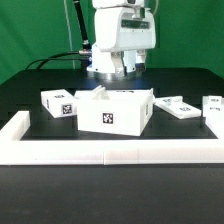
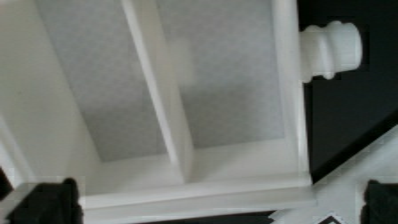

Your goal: Assemble cabinet

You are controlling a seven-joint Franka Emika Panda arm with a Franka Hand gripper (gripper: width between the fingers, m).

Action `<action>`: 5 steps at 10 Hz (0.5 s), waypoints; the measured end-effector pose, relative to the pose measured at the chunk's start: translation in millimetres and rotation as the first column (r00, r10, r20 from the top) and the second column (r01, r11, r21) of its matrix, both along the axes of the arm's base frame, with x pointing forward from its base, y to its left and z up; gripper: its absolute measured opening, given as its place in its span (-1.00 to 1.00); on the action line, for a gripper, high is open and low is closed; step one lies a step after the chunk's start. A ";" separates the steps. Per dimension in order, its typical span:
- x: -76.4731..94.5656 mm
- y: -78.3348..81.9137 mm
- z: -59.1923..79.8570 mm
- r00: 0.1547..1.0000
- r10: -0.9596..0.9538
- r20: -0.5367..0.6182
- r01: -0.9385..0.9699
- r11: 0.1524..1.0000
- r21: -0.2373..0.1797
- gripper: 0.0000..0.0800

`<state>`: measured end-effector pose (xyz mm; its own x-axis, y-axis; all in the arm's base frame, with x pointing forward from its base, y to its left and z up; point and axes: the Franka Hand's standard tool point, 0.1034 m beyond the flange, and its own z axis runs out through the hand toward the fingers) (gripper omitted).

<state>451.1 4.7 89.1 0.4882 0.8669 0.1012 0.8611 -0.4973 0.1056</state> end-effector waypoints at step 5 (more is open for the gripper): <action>-13.8 8.7 -30.1 0.995 0.094 -0.045 -0.095 0.995 -0.008 1.00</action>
Offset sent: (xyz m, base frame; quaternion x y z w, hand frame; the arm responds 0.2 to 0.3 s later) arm -0.0091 0.0099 -0.0258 0.0096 -0.0131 -0.0486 0.9987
